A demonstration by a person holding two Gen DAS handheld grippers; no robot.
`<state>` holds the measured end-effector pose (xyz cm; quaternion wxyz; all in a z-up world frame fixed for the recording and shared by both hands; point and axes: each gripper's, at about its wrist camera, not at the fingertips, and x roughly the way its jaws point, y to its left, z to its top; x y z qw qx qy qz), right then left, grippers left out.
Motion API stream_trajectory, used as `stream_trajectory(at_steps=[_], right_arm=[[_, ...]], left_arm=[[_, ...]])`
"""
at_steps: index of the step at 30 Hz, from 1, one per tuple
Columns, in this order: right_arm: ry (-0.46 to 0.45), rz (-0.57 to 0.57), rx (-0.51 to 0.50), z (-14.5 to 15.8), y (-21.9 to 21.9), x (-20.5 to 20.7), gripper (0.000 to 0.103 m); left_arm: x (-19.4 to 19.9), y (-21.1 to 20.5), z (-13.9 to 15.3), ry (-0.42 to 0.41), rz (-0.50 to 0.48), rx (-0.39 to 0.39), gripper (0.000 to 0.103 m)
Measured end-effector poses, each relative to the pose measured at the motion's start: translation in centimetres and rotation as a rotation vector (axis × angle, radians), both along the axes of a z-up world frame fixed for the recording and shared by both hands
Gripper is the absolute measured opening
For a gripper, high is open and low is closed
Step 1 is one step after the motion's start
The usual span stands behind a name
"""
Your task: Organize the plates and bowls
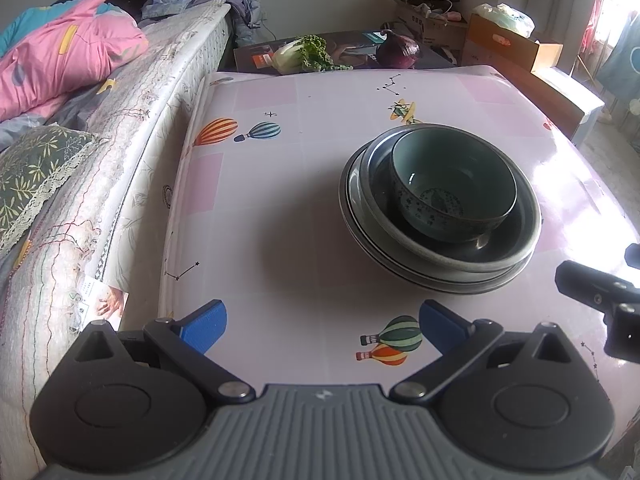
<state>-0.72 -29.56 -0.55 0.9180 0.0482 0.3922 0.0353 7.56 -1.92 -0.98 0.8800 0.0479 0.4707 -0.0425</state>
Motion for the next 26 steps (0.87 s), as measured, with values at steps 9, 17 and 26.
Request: stream_trajectory(at_steps=[9,17,26], right_arm=[[0.001,0.001,0.000,0.01,0.00,0.01,0.102],[0.002,0.005,0.001,-0.05,0.11,0.06,0.102],[0.002,0.004,0.001,-0.03,0.10,0.07,0.102]], left_arm=[[0.01,0.06,0.02,0.000,0.001,0.001,0.103],[-0.02,0.39,0.13,0.001,0.005,0.001,0.103],[-0.03,0.37,0.14,0.001,0.006,0.002,0.103]])
